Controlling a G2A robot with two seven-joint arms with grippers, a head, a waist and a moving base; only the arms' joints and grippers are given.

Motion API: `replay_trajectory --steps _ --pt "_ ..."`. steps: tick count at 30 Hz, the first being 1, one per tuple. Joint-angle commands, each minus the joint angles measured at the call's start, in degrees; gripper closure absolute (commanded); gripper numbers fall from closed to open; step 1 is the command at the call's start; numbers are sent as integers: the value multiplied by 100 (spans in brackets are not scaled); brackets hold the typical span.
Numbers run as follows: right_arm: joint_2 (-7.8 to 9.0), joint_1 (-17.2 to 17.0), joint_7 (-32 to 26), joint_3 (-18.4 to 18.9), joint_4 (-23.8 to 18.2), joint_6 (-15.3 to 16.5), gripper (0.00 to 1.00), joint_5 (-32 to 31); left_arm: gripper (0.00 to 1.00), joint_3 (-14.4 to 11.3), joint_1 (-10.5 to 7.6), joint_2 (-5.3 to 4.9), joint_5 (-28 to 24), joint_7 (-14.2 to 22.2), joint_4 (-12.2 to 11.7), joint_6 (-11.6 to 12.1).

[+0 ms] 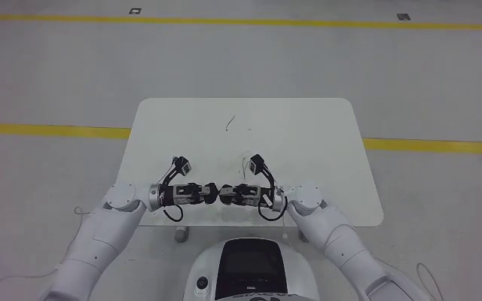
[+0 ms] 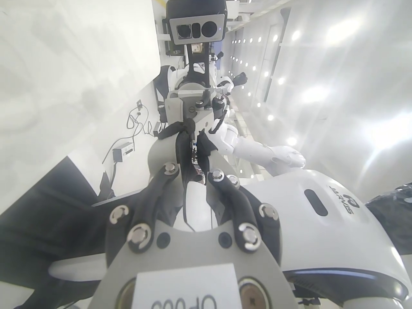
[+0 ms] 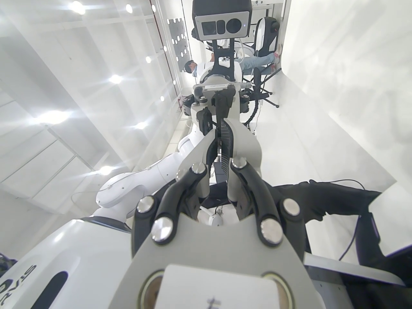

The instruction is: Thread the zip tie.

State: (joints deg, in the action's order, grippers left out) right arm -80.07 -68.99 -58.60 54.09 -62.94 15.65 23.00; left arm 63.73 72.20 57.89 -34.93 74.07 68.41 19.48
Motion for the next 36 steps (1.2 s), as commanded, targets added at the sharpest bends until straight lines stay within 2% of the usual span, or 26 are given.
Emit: replay_trajectory --steps 1,9,11,15,16,17,18,33,36 --pt "3 6 -4 -11 4 6 100 8 91 -14 -7 -2 -6 -9 -10 0" --pt "14 34 -29 -74 15 8 100 23 93 -62 -36 -12 -19 -22 -31 0" --pt "17 41 -25 -86 18 5 100 30 100 -76 -44 -14 -27 -23 -38 0" --pt "24 47 -2 -101 21 8 100 51 100 -93 -57 -18 -39 -27 -48 0" --pt "26 45 9 -96 22 12 96 70 100 -95 -58 -19 -43 -29 -49 0" --pt "29 40 19 -92 20 16 55 89 100 -97 -60 -20 -47 -30 -48 0" --pt "32 37 30 -88 17 17 0 99 100 -97 -60 -21 -51 -29 -46 0" --pt "135 -138 172 101 -200 105 0 173 100 -22 -19 -46 -53 -19 -26 0" --pt "141 -155 200 108 -222 107 0 176 100 -18 -16 -47 -24 60 42 0"
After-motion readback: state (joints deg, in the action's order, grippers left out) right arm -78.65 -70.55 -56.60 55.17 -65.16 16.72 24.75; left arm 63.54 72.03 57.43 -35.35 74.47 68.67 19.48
